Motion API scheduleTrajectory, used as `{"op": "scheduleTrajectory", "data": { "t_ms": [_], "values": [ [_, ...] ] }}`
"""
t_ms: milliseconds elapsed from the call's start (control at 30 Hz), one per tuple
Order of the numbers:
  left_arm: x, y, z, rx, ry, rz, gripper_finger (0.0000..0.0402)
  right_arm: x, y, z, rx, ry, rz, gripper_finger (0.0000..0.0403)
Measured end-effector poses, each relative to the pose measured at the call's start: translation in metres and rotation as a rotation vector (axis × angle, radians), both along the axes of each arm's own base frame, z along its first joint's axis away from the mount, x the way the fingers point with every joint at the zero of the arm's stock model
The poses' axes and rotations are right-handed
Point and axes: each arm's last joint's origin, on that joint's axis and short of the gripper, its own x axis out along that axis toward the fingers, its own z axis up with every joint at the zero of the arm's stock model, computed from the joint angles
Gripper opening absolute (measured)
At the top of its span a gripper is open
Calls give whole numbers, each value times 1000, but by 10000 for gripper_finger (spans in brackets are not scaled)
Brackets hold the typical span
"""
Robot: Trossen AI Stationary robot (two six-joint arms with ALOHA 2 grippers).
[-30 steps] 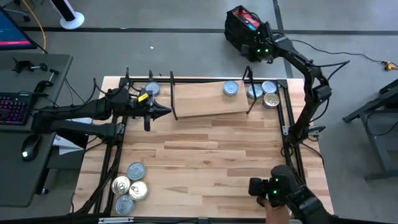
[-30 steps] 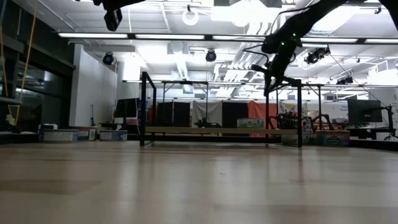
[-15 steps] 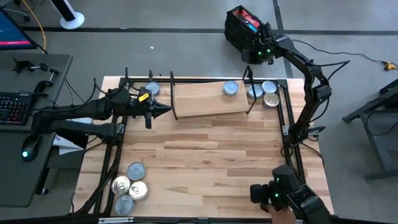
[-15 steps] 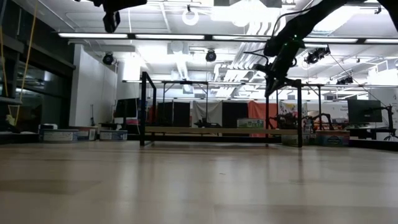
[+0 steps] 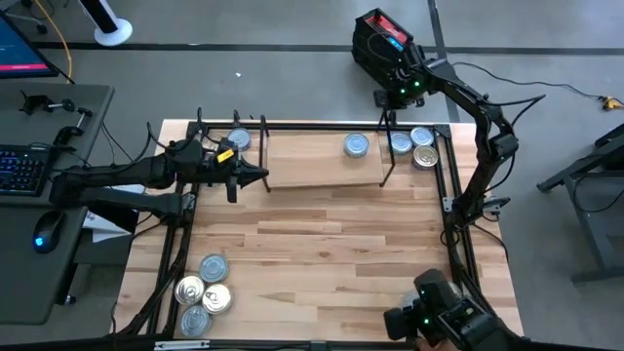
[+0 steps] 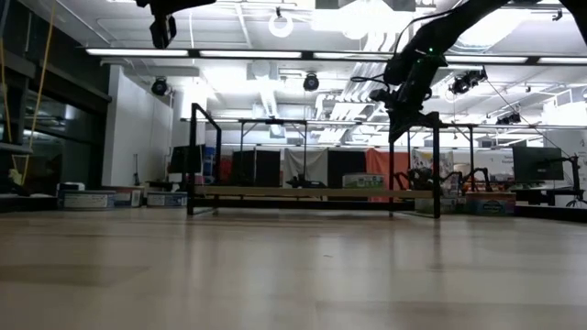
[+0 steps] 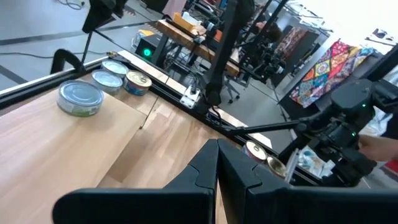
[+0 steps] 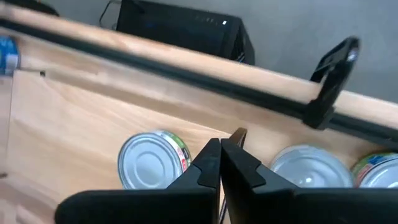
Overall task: Stack canned seafood by type on shelf
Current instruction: Adjust the shelf, then put the blue-pink tuna can on the shelf
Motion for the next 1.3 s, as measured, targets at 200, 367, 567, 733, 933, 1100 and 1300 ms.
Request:
{"op": "scheduleTrajectory", "data": {
  "t_ms": [200,367,567,733,933,1100,1300],
  "values": [
    [0,-5,-4,-3,38,-26,1,5,12,0,45,37,42,0],
    [-2,-6,-11,-10,115,-32,1,2,23,11,40,42,55,0],
    [-2,-6,-11,4,120,-53,1,-17,42,48,-77,20,13,0],
    [-2,-12,-11,1,117,-141,1,-32,75,83,-157,-36,8,0],
    [-2,-25,-11,63,117,-233,1,-18,134,111,-193,-119,143,0],
    [-2,-34,-10,90,101,-285,1,1,189,125,-188,-185,246,0],
    [6,-42,-1,56,-6,-314,1,23,257,129,-164,-210,394,0]
  ]
}}
